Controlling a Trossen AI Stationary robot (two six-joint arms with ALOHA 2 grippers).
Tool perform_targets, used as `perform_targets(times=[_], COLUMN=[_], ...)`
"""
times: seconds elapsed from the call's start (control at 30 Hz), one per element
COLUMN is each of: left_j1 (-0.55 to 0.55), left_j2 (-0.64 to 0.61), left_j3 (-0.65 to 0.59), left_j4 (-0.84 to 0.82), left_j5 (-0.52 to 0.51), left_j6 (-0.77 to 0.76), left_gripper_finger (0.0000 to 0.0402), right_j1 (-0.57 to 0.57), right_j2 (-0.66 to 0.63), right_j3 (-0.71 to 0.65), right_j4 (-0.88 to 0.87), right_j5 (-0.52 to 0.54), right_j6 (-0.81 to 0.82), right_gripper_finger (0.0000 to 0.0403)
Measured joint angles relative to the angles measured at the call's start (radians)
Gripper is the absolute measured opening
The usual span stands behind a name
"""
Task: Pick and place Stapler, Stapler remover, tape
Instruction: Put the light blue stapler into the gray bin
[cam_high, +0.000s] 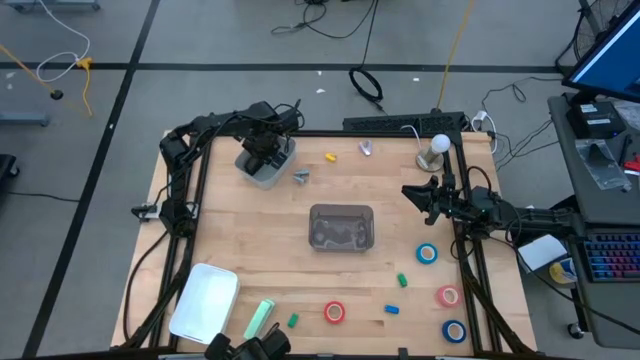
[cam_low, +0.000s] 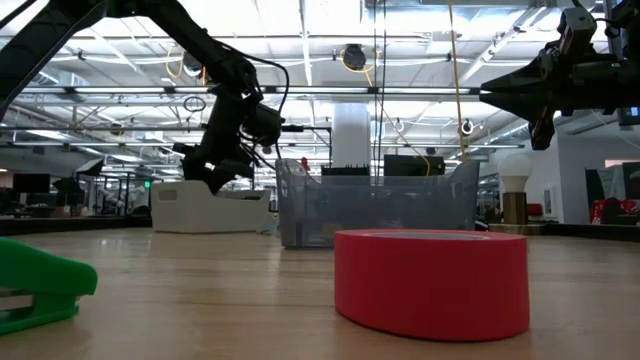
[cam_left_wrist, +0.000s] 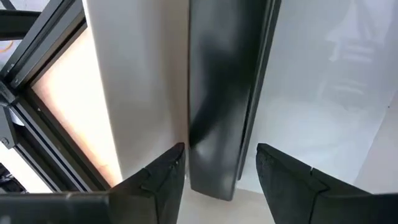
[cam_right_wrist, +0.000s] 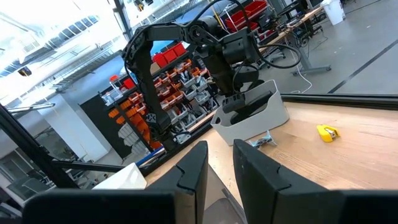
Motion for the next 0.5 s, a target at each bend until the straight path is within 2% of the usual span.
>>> perform_targets(times=[0.3,0.5], left_j1=[0.0,-0.006], left_j2=[-0.019,-0.128], left_j3=[0.0,0.001], left_j4=[-0.011,-0.069], left_j5=[0.001,0.018], left_j6=[0.001,-0.011], left_gripper_finger=[0.0163,0.0152], right_j1=[0.0,0.0], right_j2=[0.0,0.0], right_j3=[0.0,0.0], right_j4=[0.0,0.0], right_j5=[0.0,0.0], right_j6=[0.0,0.0], right_gripper_finger=[0.007,0.007])
